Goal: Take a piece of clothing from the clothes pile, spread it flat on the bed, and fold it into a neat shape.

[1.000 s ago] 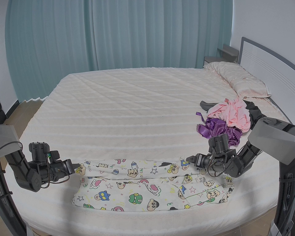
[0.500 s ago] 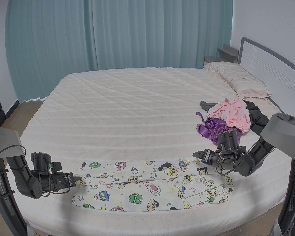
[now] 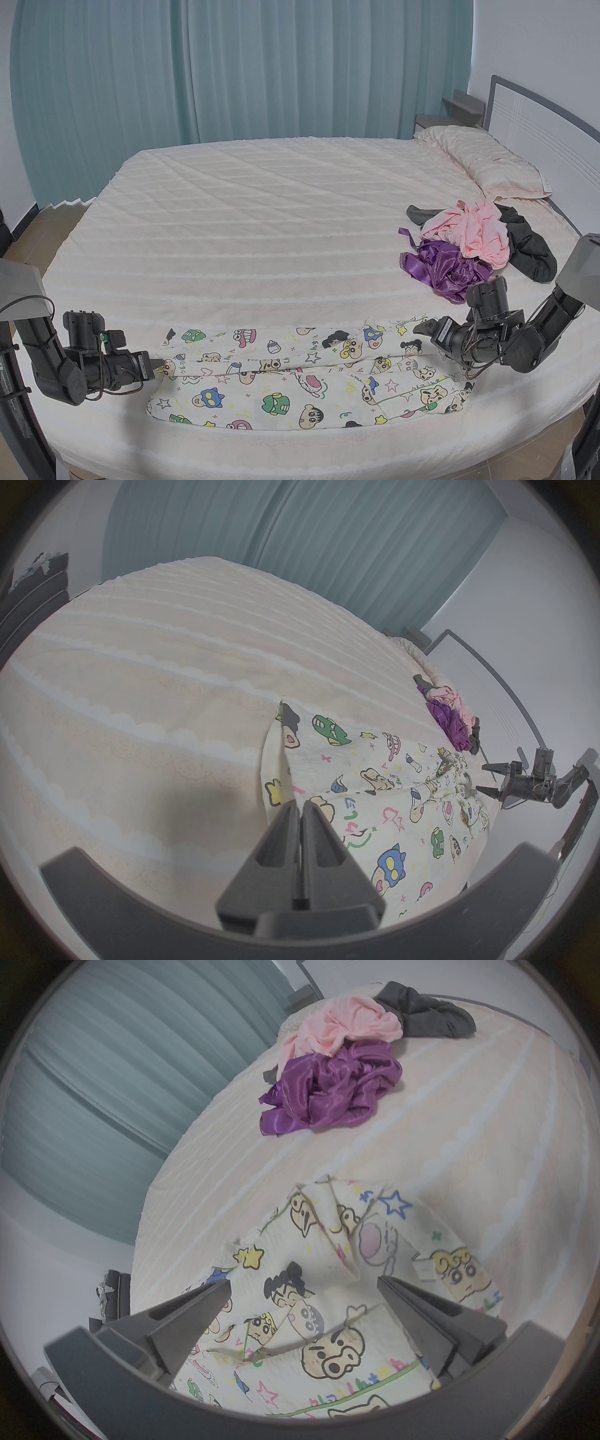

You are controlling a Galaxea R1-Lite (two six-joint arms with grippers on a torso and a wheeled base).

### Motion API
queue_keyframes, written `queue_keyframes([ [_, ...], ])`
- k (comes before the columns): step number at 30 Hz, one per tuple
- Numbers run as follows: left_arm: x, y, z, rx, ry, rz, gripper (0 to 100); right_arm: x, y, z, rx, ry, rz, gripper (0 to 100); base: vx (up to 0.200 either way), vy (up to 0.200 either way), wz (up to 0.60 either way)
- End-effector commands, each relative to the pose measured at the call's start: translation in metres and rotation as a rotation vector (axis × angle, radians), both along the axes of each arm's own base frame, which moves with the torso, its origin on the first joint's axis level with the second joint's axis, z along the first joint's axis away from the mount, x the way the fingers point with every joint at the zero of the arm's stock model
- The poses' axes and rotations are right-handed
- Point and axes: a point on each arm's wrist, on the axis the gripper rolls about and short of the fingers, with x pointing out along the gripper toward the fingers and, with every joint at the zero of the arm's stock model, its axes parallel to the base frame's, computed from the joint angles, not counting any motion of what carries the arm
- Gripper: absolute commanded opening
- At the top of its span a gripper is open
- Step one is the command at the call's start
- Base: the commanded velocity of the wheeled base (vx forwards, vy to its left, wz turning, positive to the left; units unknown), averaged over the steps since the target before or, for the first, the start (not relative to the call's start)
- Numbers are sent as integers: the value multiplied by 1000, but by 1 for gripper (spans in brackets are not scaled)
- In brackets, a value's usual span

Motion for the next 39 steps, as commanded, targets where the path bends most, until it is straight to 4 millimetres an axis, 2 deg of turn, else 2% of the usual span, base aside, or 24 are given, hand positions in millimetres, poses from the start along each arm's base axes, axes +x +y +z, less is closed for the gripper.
queue_keyframes([
  [1,1,0,0,-1,-4,3,0,8,9,-25,5,58,-19,100,0,0,0],
  [9,4,1,3,1,-19,3,0,29,25,-45,24,64,-80,100,0,0,0],
  [14,4,1,4,1,-24,5,0,35,26,-45,9,44,-99,100,0,0,0],
  [15,4,1,5,1,-25,5,0,35,26,-45,1,40,-108,0,0,0,0],
  [22,5,1,8,5,-37,5,0,33,24,-41,-23,22,-134,0,0,0,0],
  [29,6,1,16,8,-72,5,0,31,23,-27,-20,-14,-144,0,0,0,0],
  [37,29,1,30,24,-140,79,0,31,21,-10,-12,-54,-141,0,0,0,0],
  [39,44,-4,37,-1,-156,125,0,34,18,-6,-19,-61,-132,0,0,0,0],
])
